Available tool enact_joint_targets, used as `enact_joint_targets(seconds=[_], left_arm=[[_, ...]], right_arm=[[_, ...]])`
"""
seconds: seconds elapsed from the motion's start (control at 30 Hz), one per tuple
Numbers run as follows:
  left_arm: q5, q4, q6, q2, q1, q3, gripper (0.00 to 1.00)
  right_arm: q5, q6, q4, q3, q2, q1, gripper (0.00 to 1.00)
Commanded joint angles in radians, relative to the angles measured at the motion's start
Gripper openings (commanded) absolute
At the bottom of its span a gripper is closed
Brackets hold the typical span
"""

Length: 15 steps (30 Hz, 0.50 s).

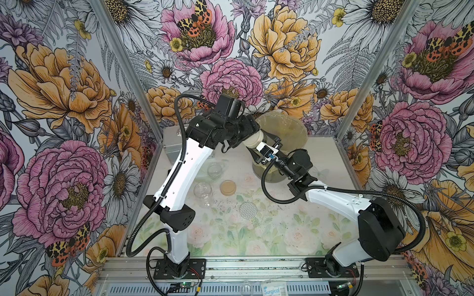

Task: Empty moldy tea leaves from jars
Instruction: Unscrew the lid from the jar.

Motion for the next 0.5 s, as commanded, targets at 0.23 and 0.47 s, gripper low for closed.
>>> enact_joint_targets(seconds=[0.23, 0.47], left_arm=[[-0.072, 0.067, 0.192, -0.049, -0.024, 0.176, 0.99], [-0.187, 0.107, 0.86, -0.188, -0.134, 0.046, 0.99]], right_arm=[[-0.056, 0.275, 0.06, -0.016, -0.074, -0.017, 0.0], [-0.262, 0.5, -0.207, 0.03, -0.203, -0.099, 0.0]])
